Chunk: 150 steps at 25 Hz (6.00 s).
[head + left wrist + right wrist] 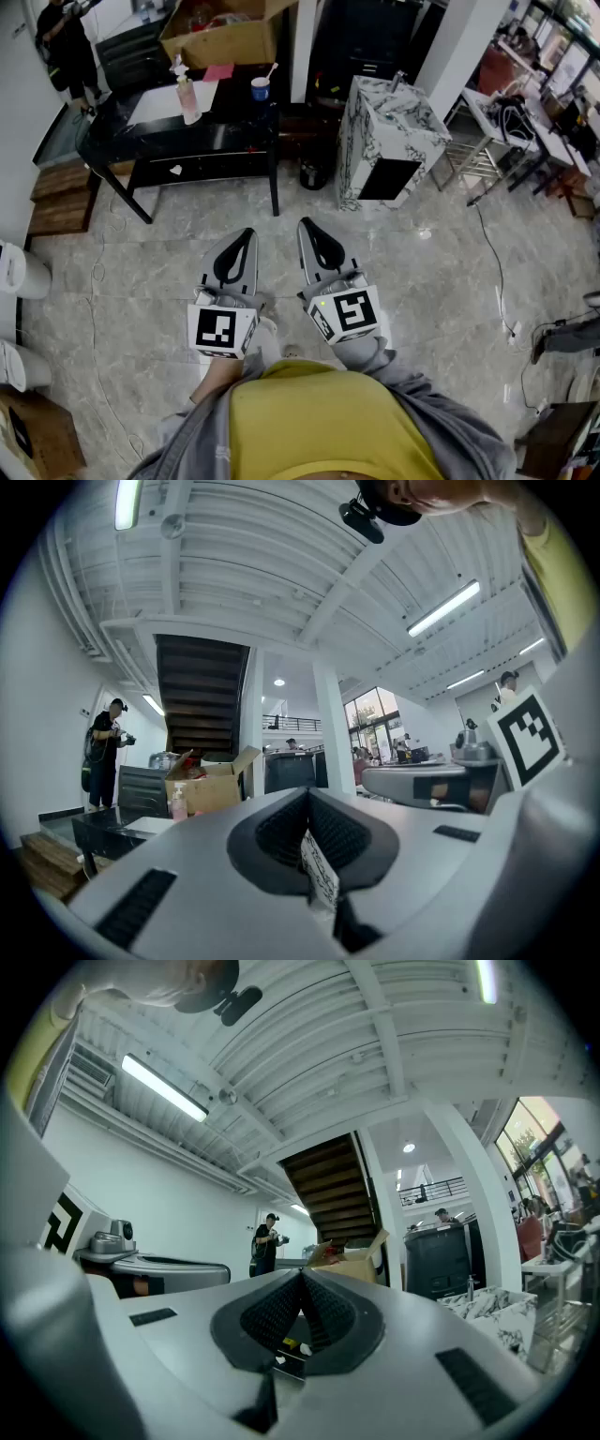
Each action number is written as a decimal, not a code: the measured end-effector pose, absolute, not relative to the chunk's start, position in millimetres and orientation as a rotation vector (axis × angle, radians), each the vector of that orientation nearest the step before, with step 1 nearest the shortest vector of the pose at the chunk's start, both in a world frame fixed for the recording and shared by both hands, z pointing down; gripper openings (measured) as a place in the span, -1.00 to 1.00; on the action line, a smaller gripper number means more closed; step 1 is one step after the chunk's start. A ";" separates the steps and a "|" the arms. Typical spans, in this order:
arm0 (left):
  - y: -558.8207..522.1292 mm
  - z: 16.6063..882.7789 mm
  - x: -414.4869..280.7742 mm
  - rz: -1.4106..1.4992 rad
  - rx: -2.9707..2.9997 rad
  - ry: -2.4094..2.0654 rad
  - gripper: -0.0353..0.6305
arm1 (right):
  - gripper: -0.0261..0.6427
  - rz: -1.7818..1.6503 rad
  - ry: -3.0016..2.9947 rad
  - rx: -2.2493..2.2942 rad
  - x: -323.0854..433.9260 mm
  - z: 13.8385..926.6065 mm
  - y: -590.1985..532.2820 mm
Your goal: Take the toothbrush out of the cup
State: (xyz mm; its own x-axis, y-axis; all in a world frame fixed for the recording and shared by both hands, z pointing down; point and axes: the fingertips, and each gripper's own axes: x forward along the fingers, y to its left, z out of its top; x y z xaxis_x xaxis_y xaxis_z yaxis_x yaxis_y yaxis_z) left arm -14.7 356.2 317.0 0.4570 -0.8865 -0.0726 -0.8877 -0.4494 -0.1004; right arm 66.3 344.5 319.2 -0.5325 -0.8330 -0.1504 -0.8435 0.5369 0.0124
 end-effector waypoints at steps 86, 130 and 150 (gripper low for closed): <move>-353.6 398.1 -70.5 -0.116 -2.817 1.435 -0.88 | -0.53 -0.551 2.679 -1.344 -11.5 507.1 -409.4; -370.8 360.0 -92.4 -0.139 -2.705 1.494 -0.88 | -0.84 0.000 2.670 -1.520 5.6 322.6 -388.9; -368.0 328.6 -95.1 -0.085 -2.658 1.505 -0.88 | -0.85 0.067 2.646 -1.566 7.4 309.3 -379.6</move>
State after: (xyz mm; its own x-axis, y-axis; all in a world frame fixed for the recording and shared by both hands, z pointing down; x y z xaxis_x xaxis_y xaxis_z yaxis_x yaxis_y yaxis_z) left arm -95.1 -368.0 328.6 0.5140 -0.8578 0.0057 -0.8530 -0.5118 -0.1022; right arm 7.4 -379.6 309.3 -0.4798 -0.8738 -0.0794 -0.8767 0.4810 0.0039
